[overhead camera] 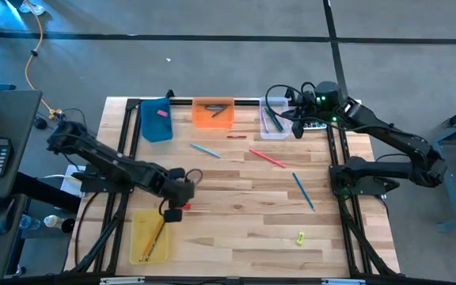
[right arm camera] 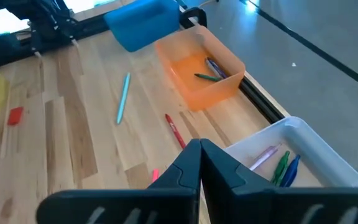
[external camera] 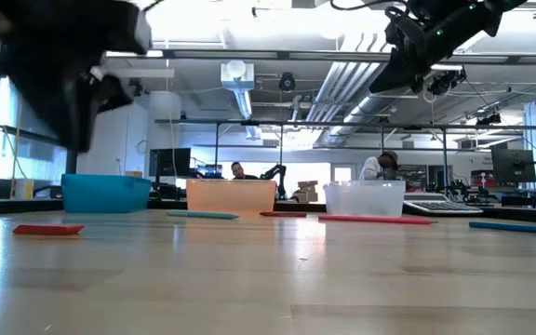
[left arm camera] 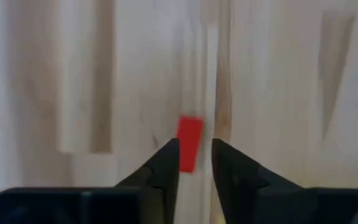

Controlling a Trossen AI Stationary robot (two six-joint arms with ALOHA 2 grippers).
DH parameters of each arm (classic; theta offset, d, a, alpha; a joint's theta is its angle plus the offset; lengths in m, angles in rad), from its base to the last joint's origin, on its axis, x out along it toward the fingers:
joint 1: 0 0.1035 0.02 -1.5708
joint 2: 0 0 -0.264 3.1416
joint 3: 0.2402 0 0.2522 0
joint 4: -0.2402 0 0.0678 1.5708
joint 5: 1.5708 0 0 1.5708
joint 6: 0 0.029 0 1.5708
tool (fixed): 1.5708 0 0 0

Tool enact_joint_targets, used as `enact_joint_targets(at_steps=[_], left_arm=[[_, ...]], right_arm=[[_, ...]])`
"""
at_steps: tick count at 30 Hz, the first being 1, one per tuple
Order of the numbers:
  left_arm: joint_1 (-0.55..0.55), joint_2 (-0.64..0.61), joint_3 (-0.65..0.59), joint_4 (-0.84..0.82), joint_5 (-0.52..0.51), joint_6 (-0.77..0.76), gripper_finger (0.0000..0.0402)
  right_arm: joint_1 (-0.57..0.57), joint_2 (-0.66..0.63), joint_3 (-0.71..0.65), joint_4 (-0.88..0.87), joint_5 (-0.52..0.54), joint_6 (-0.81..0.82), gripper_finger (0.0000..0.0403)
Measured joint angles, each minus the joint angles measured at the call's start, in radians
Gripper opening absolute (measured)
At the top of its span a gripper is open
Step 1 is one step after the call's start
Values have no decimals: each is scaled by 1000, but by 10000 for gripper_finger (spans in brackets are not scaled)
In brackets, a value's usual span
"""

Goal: Sort crayons/erasers/pens/pencils in bins
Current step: Put the red eraser into the blue bin

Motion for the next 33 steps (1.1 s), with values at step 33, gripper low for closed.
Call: enact_joint_targets(at_steps=[33], left_arm=[[5, 285, 2, 77, 42, 0, 86]], right_arm=[[0, 1, 0, 37, 8, 0, 0]])
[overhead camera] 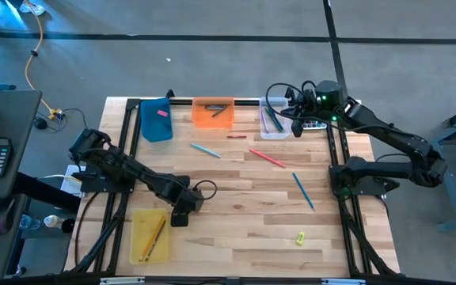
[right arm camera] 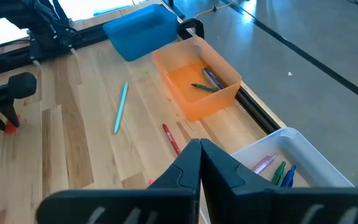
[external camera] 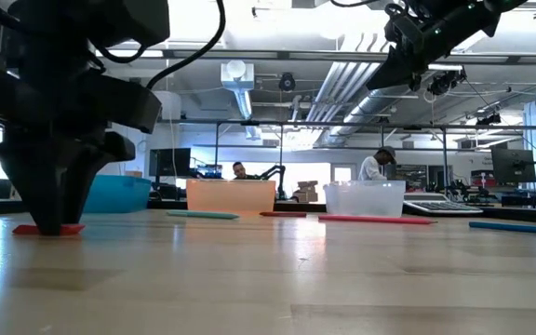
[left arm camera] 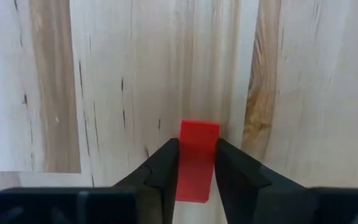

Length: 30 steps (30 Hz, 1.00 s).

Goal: Sort crayons/erasers/pens/pencils in bins
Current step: Put the red eraser into the blue bin

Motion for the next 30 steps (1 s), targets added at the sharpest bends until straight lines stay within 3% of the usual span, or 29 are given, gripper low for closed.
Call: enact_joint_targets(at_steps=[7, 16, 22, 30], left_arm=[[23, -16, 31, -60, 2, 40, 42], [121, -137, 99, -204, -93, -22, 35], [265, -303, 97, -331, -165, -169, 35], [569, -472, 97, -400, -242, -288, 35]], right_arm=[[0, 0, 0, 3, 0, -7, 0], [0, 1, 1, 3, -2, -11, 0], [0, 1, 1, 3, -5, -28, 0], [0, 0, 1, 11, -5, -32, 0]])
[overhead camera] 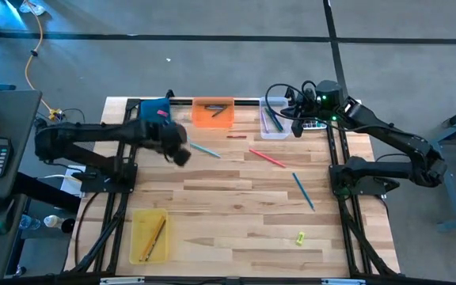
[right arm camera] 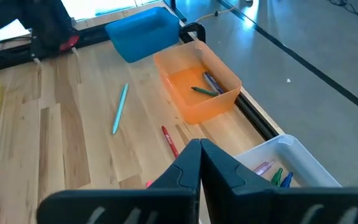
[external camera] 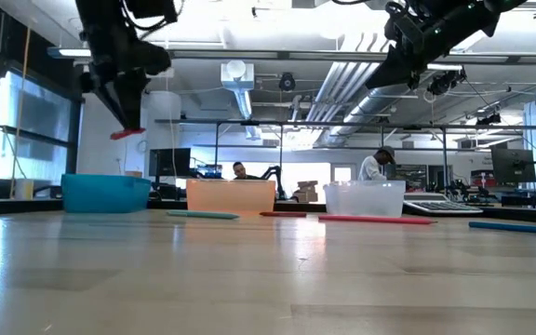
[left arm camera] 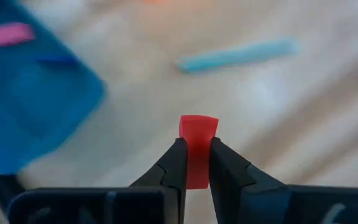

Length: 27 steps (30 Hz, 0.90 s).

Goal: Sort crayons/erasers/pens/pencils in bins
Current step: Put the red eraser into the blue bin

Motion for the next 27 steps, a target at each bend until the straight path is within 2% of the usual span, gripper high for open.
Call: enact_joint_targets(at_steps=[6, 14, 20, 27], left_arm=[[249, 4, 2, 23, -68, 38, 35], [542, 146, 0, 96, -72, 197, 34], [664, 268, -10, 170, -23, 238, 34], [687, 317, -32, 240, 14, 205, 35]], right_arm=[[0, 0, 0, 0, 0, 7, 0], [0, 0, 0, 0, 0, 30, 0], [0, 0, 0, 0, 1, 33, 0], [0, 0, 0, 8, 5, 33, 0]])
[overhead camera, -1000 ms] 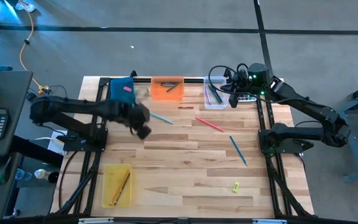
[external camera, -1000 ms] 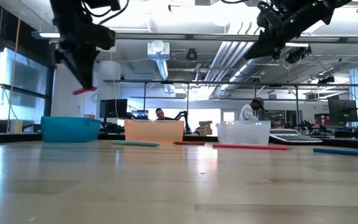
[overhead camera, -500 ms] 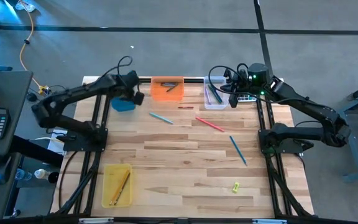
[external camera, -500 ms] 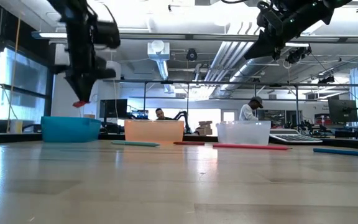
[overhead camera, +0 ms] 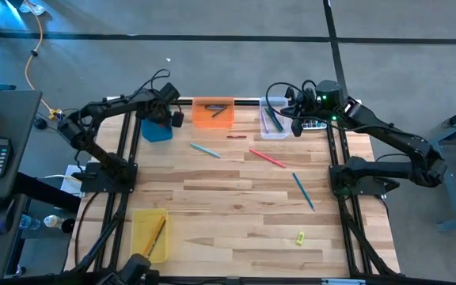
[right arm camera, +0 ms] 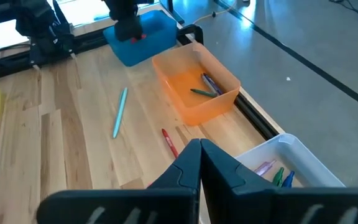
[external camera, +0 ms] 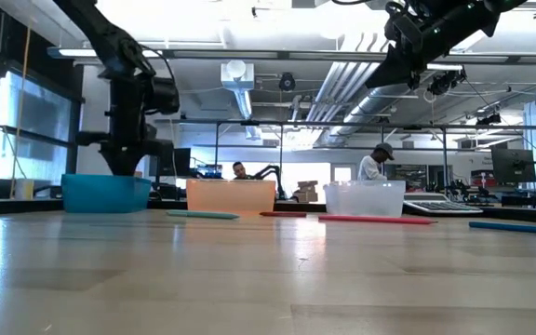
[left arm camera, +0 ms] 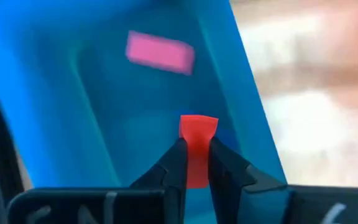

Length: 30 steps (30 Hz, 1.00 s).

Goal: Sort crayons/erasers/pens/pencils in bins
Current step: Put the red eraser into the blue bin, then put the pink pencil into the yellow bin

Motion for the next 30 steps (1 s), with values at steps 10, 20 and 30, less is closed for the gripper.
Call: enact_joint_targets(at_steps=[10, 20, 30], left_arm=[[-1, -4, 3, 6, -9, -3, 94], [-24, -103, 3, -3, -16, 31, 149], [-245, -341, -34, -18, -147, -31, 101]], right_arm=[[0, 0, 0, 2, 3, -21, 0], [0, 0, 0, 0, 4, -31, 0], [12, 0, 0, -55, 15, 18, 0]])
